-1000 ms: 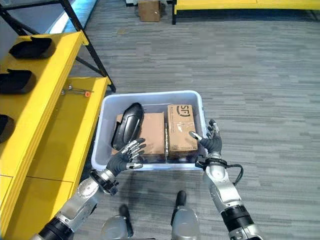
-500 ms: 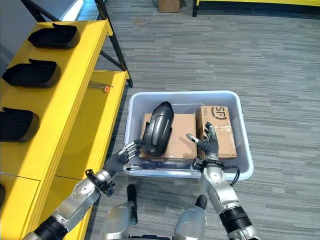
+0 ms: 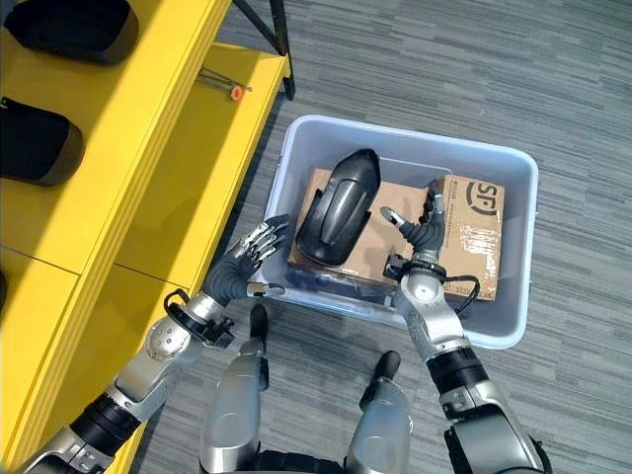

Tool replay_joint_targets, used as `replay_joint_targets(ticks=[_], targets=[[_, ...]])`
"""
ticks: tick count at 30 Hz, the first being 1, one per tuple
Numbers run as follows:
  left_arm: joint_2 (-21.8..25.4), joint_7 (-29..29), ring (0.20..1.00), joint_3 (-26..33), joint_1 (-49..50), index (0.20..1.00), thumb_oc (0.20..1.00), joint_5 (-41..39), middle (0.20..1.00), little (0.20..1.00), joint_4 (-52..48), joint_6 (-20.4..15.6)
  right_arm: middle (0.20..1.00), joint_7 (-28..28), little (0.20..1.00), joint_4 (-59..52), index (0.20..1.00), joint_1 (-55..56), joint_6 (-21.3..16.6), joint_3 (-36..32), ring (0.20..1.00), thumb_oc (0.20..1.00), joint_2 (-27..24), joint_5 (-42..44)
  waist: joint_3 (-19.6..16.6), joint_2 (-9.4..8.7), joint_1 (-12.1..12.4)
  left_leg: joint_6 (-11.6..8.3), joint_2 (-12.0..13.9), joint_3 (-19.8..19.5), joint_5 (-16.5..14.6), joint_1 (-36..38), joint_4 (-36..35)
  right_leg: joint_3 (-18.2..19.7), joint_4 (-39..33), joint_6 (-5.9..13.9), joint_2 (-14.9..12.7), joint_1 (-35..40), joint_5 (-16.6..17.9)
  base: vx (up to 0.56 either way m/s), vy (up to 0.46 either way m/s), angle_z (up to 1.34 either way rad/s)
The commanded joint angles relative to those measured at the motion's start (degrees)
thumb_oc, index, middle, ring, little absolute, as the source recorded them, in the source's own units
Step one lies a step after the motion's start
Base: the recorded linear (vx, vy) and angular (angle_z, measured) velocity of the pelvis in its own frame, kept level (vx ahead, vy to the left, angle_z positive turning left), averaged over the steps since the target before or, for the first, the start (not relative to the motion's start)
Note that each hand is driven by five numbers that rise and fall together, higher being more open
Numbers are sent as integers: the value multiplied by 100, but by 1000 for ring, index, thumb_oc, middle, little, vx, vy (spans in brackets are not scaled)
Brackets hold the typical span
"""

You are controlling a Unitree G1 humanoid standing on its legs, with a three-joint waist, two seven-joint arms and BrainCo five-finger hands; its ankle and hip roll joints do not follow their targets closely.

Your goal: Move parts from the plastic box to the shelf.

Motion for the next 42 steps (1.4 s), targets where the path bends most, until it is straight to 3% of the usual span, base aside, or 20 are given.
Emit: replay_joint_targets(ticks=[1,2,5,9,13,15,17,18,19,21,24,26,27,29,30,32,34,42], targets=[[-7,70,1000,199,-188,1000,1000,-41,1000,1000,-675,-409,1000,175,1000,-363,1000,-262,-251,-158,1000,1000,-184,-1136,-109,117,80,143,-139,124,-276,-63,114,-33,619,-496,443,-326,-259,-115,-23,7],[-22,90,1000,216,-268,1000,1000,-15,1000,1000,-724,-445,1000,121,1000,-393,1000,-428,-115,-71,1000,1000,-243,-1418,-108,127,115,153,-157,116,-267,-239,163,-55,700,-504,424,-502,-266,-114,-27,4],[-16,195,1000,241,-417,1000,1000,29,1000,1000,-858,-474,1000,-115,1000,-296,1000,-646,300,38,1000,1000,-296,-963,-108,101,162,172,-205,100,-290,-534,282,-59,895,-517,414,-807,-336,-57,-26,4],[-23,207,1000,294,-569,1000,1000,175,1000,1000,-1033,-498,1000,-291,1000,184,1000,-885,236,-43,1000,1000,-177,-501,-108,87,224,191,-225,74,-279,-846,361,-71,1069,-535,440,-1122,-381,-50,-36,2],[-64,242,1000,336,-810,1000,1000,336,1000,1000,-1116,-560,1000,-265,1000,565,1000,-1161,387,-92,1000,1000,-58,-766,-108,102,260,220,-261,78,-274,-1081,422,-77,1254,-552,441,-1391,-426,-18,-8,3],[-69,284,1000,343,-921,1000,1000,328,1000,1000,-1122,-543,1000,-403,1000,690,1000,-1268,490,-42,1000,1000,-41,-1186,-108,107,262,223,-276,82,-277,-1151,456,-64,1307,-555,444,-1471,-436,0,0,0],[-91,313,1000,358,-1030,1000,1000,256,1000,1000,-1159,-459,1000,-743,1000,831,1000,-1439,313,74,1000,1000,-71,-2297,-108,130,269,233,-290,77,-275,-1219,483,-47,1357,-556,452,-1555,-443,0,0,0],[-73,355,1000,355,-1098,1000,1000,228,1000,1000,-1168,-451,1000,-778,1000,815,1000,-1573,339,166,1000,1000,-131,-3218,-108,137,264,238,-307,81,-281,-1265,509,-37,1387,-545,456,-1617,-435,0,0,0],[-78,355,1000,355,-1119,1000,1000,209,1000,1000,-1166,-442,1000,-733,1000,812,1000,-1624,337,203,1000,1000,-159,-3597,-108,141,266,241,-316,83,-284,-1282,516,-32,1392,-543,457,-1636,-433,0,0,0],[-121,450,1000,319,-1231,1000,1000,266,1000,1000,-1078,-413,1000,-777,1000,706,1000,-1833,612,561,1000,1000,-280,-4301,-108,159,280,251,-335,113,-267,-1368,523,-34,1426,-539,446,-1740,-418,0,0,0],[-32,503,1000,299,-1322,1000,1000,253,1000,1000,-1071,-551,1000,-1459,1000,688,1000,-1819,504,770,1000,1000,-412,-3987,-108,131,255,262,-346,148,-286,-1405,519,-27,1358,-517,449,-1792,-371,-28,-33,2],[-13,586,1000,321,-1345,1000,1000,438,1000,1000,-1098,-579,1000,-1647,1000,568,1000,-1643,199,693,1000,1000,-421,-3562,-108,115,192,268,-344,174,-299,-1403,503,10,1297,-492,460,-1815,-332,0,0,0],[-14,712,1000,324,-1377,1000,1000,501,1000,1000,-1107,-604,1000,-1855,1000,398,1000,-1490,-219,630,1000,1000,-399,-3512,-108,104,123,261,-320,218,-307,-1388,482,48,1245,-475,474,-1829,-310,-12,34,-1],[-93,1085,1000,399,-1368,1000,1000,741,1000,1000,-1187,-540,1000,-1927,1000,-373,1000,-1053,-560,462,1000,1000,-324,-3556,-108,88,-42,253,-287,300,-324,-1367,471,128,1194,-438,494,-1872,-286,-15,109,-8],[-220,1559,1000,549,-1333,1000,1000,1039,1000,1000,-1258,-335,1000,-1767,1000,-1274,1000,-507,-846,313,1000,1000,-190,-3570,-108,57,-259,232,-229,422,-356,-1350,474,256,1166,-409,525,-1957,-278,-13,151,-24],[-288,1983,1000,630,-1363,1000,1000,1162,1000,1000,-1166,-178,1000,-1558,1000,-1790,1000,-187,-944,234,1000,1000,-142,-3549,-108,16,-431,205,-179,527,-396,-1329,508,365,1163,-397,554,-2019,-271,-5,120,-40],[-450,2511,1000,820,-1401,1000,1000,1356,1000,1000,-916,-32,1000,-1045,1000,-2515,1000,209,-729,92,1000,1000,-249,-3223,-108,-70,-645,154,-97,691,-482,-1351,626,517,1123,-371,595,-2132,-242,-14,73,-45],[-723,3170,1000,938,-1952,1000,1000,1944,1000,1000,-329,477,1000,-231,1000,-3225,1000,511,-791,-94,1000,1000,-418,-2683,-108,-287,-1058,20,145,1060,-567,-1500,819,709,841,-285,663,-2409,-19,-18,22,-28]])
